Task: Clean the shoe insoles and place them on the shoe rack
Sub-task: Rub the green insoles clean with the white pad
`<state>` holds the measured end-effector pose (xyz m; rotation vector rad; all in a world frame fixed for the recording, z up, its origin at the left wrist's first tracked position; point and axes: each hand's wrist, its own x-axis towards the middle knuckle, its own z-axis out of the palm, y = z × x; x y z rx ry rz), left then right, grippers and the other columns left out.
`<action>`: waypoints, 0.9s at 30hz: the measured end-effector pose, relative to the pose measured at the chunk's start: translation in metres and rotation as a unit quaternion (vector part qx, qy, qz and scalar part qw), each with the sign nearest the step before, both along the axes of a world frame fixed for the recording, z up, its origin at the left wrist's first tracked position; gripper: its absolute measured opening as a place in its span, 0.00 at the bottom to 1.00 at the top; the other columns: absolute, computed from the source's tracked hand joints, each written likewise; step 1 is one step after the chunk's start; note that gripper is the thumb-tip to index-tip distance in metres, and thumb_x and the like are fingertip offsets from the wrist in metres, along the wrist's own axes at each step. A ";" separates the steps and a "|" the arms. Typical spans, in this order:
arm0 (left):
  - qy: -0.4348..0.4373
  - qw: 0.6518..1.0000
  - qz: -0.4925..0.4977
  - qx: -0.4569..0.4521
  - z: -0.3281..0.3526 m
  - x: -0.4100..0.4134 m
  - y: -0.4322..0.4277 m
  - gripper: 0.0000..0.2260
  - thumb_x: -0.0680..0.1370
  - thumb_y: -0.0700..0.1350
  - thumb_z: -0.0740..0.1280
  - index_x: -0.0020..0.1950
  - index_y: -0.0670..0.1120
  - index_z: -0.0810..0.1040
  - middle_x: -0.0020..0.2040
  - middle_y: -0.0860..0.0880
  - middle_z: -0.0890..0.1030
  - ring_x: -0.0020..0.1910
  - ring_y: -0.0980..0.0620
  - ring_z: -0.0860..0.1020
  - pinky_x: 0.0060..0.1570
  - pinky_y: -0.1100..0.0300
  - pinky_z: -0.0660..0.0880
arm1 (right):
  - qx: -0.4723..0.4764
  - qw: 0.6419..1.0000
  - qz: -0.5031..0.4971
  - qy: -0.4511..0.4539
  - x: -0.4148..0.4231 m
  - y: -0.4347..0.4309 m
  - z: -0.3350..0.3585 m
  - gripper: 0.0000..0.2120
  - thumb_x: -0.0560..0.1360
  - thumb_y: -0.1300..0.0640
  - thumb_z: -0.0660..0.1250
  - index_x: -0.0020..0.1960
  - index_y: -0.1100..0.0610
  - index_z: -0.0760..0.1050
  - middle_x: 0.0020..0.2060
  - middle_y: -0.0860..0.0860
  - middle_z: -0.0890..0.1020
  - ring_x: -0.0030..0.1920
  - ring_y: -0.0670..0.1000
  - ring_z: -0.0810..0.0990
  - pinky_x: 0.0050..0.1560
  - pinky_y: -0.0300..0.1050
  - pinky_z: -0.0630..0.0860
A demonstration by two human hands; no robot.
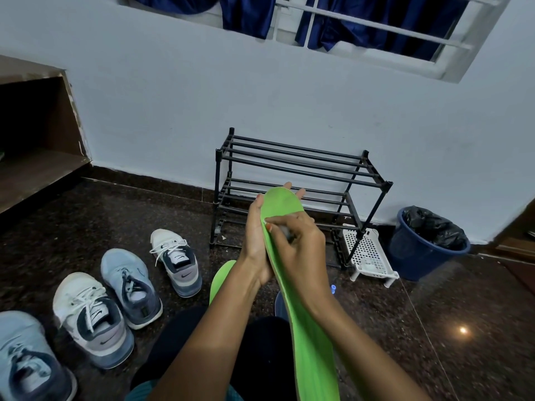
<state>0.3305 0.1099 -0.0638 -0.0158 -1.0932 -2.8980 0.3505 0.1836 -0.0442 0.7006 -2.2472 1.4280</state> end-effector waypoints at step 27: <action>-0.002 0.999 -0.007 -0.041 0.005 0.003 0.000 0.25 0.82 0.57 0.46 0.71 0.48 0.70 0.66 0.47 0.77 0.60 0.51 0.79 0.55 0.58 0.76 | -0.002 0.998 -0.065 0.025 -0.019 0.006 0.007 0.05 0.74 0.67 0.66 0.47 0.62 0.80 0.38 0.43 0.69 0.40 0.37 0.71 0.42 0.25 0.66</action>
